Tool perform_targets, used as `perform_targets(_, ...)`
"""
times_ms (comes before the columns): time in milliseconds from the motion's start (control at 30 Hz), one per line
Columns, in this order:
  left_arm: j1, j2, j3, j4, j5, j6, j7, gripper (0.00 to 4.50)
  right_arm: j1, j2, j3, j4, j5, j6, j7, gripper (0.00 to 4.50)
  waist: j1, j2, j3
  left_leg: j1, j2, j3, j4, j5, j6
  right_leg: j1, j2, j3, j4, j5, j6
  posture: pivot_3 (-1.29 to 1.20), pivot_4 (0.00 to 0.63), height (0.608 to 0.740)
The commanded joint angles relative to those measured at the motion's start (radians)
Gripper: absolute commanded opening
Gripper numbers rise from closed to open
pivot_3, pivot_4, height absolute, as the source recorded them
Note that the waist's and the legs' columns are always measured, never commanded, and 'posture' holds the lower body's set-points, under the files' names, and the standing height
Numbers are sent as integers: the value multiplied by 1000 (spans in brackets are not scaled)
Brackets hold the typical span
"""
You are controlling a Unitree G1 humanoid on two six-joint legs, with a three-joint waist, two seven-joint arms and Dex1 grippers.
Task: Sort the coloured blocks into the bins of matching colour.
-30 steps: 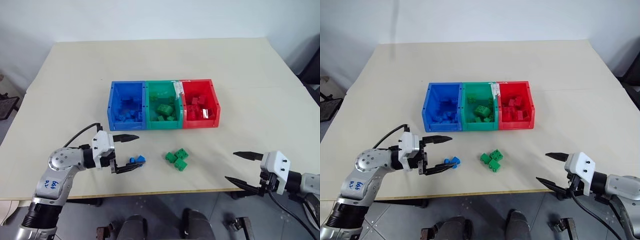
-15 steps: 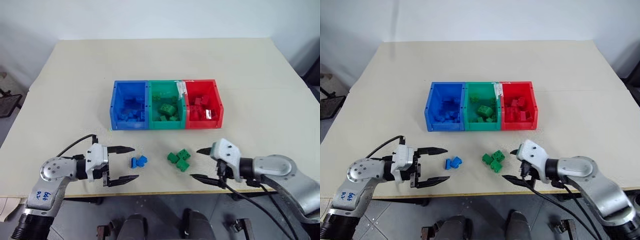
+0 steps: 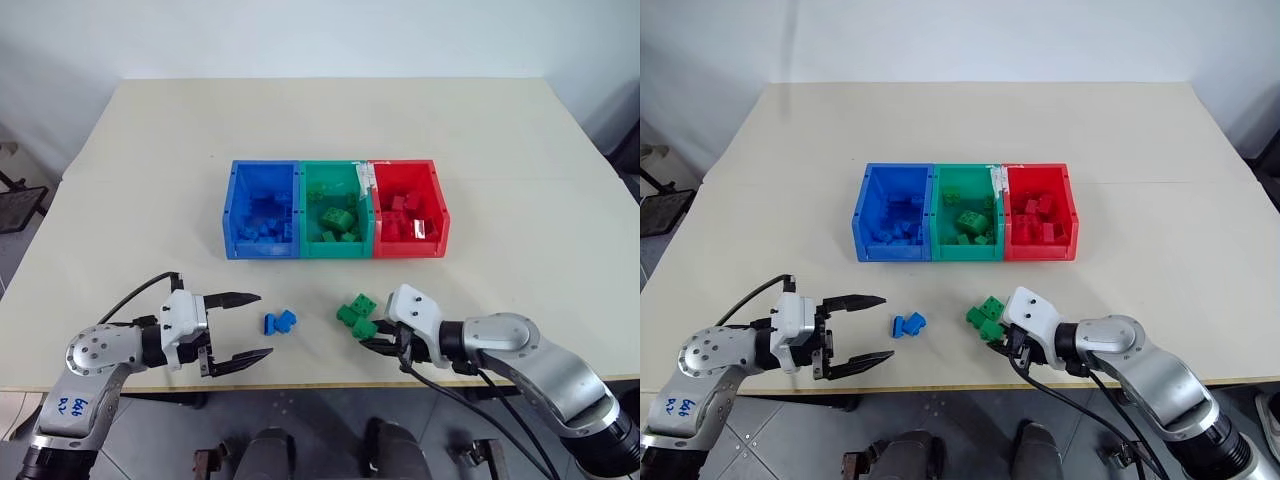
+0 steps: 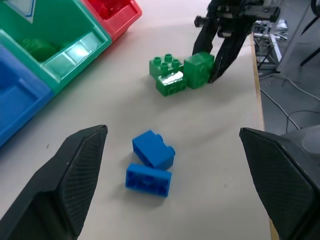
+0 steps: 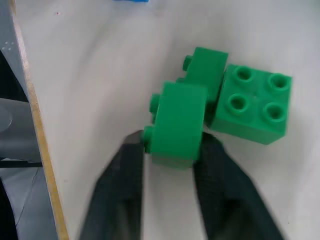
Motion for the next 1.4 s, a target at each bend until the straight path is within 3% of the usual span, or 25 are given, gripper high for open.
perform_targets(33, 14, -26, 52, -58, -58, 0, 42, 4500, 1, -23, -89, -40, 86, -54, 89, 847, 0, 0, 0, 0, 0, 0, 0, 0, 0, 0, 0, 0, 0, 0, 0, 0, 150, 740)
perform_targets(100, 29, -37, 70, -77, -66, 9, 66, 4500, -24, -11, -160, -58, 175, -38, 119, 847, 0, 0, 0, 0, 0, 0, 0, 0, 0, 0, 0, 0, 0, 0, 0, 0, 150, 740)
perform_targets(200, 68, -56, 100, -99, -61, 8, 115, 4500, -156, 61, -215, -1, 227, 10, 49, 847, -12, 0, 0, 1, 0, 1, 0, 0, 0, 0, 0, 0, 0, 0, 0, 0, 150, 740)
perform_targets(333, 114, -102, 183, -132, -73, 26, 233, 4500, -405, 214, -159, 258, 63, -72, -117, 847, -30, -2, -1, 2, 4, 2, 0, 0, -1, -1, 4, 2, 1, 1, -2, 0, 150, 740)
perform_targets(533, 184, -104, 248, -111, -36, 2, 265, 4500, -557, 301, -101, 534, -72, -188, -155, 847, -29, -2, -1, 0, 4, 1, -1, -2, -2, -4, 4, -1, 3, 2, -2, 0, 150, 740)
perform_targets(733, 181, -98, 260, -107, -46, 19, 280, 4500, -578, 337, -107, 596, -98, -275, -118, 2835, -29, -2, -1, 0, 5, 2, -1, -2, -2, -4, 4, -1, 3, 2, -2, 0, 150, 740)
perform_targets(867, 149, -93, 249, -100, -71, 46, 279, 4500, -494, 282, -130, 511, -83, -352, -29, 4281, -24, -2, -1, 0, 5, 3, -1, -2, -2, -4, 4, -1, 3, 2, -2, 0, 150, 740)
perform_targets(900, 137, -85, 233, -96, -64, 48, 266, 4500, -456, 246, -148, 481, -71, -380, 16, 4459, -23, -2, -1, 0, 5, 3, -1, -2, -2, -4, 4, -1, 3, 2, -2, 0, 150, 740)
perform_targets(1033, 60, -33, 120, -67, -29, 62, 179, 4500, -225, 63, -249, 387, -34, -591, 235, 4459, -2, -3, -1, -1, 5, 3, -1, -2, -2, -3, 4, -1, 0, 2, -2, 0, 150, 740)
perform_targets(1267, -111, -5, -66, -17, -7, 75, 47, 4500, 170, -108, -485, 396, -40, -755, 335, 4459, -2, -3, -1, 1, 5, 7, 0, -2, -2, -2, 5, 0, -1, 2, -2, 0, 150, 740)
perform_targets(1400, -175, -6, -133, 29, 11, 64, -11, 4500, 281, -143, -530, 419, -40, -831, 381, 4459, -7, -2, -1, 2, 5, 8, -1, -2, -2, -2, 5, 1, -1, 2, -2, 0, 150, 740)
